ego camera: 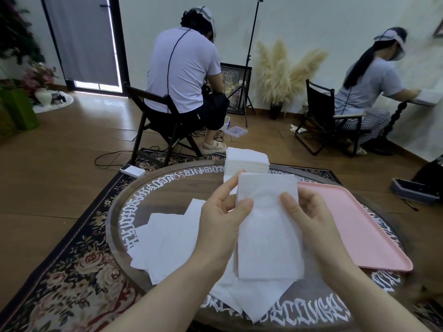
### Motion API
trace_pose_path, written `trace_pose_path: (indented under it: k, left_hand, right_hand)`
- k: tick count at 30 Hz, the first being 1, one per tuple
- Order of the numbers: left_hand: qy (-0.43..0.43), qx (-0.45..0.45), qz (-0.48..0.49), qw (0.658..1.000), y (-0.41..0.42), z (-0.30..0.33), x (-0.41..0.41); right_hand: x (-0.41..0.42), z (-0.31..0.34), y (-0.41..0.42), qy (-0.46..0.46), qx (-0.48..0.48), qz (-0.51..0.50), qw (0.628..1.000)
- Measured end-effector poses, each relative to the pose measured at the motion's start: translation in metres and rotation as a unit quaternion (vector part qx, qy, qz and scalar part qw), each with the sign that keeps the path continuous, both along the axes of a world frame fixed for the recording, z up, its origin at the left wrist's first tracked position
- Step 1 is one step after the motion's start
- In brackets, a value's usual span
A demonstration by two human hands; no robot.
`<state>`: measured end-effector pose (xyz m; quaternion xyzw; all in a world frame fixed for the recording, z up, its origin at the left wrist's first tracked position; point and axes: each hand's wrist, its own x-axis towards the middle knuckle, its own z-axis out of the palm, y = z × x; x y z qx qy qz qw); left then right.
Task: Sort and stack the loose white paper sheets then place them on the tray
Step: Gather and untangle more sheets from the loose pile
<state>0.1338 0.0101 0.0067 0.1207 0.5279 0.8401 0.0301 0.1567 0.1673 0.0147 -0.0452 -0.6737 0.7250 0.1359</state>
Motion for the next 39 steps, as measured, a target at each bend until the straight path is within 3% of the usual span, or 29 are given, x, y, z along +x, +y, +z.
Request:
trace_pose_path:
  k: [2, 6, 14, 19, 25, 30, 33, 39]
  left_hand:
    - [-0.007, 0.013, -0.002, 1.000, 0.000, 0.000, 0.000]
    - [0.000, 0.016, 0.008, 1.000, 0.001, 0.001, 0.001]
    - [0.003, -0.026, 0.021, 0.999, 0.001, 0.000, 0.001]
    - [-0.032, -0.056, -0.057, 0.996, -0.001, 0.001, -0.001]
    - [-0.021, -0.078, -0.009, 0.997, -0.002, 0.001, -0.004]
    - [-0.021, -0.087, 0.000, 0.996, -0.002, 0.002, -0.002]
    - [-0.009, -0.074, -0.013, 0.997, -0.003, 0.003, -0.002]
    - [-0.052, 0.034, -0.139, 0.988, -0.007, 0.011, -0.001]
  right_hand:
    - [0.000, 0.002, 0.003, -0.051, -0.075, 0.065, 0.994]
    - [0.000, -0.002, 0.007, -0.120, -0.071, 0.123, 0.983]
    - [-0.002, -0.002, 0.005, -0.061, -0.115, 0.076, 0.989]
    - [0.002, 0.000, 0.004, -0.024, -0.058, 0.070, 0.996]
    - [0.004, 0.003, 0.000, 0.083, 0.002, 0.094, 0.992]
    - [0.005, 0.005, 0.000, 0.079, -0.005, 0.105, 0.991]
    - [0.005, 0.006, 0.001, 0.065, -0.025, 0.107, 0.992]
    - [0.001, -0.001, 0.003, 0.033, -0.067, 0.078, 0.994]
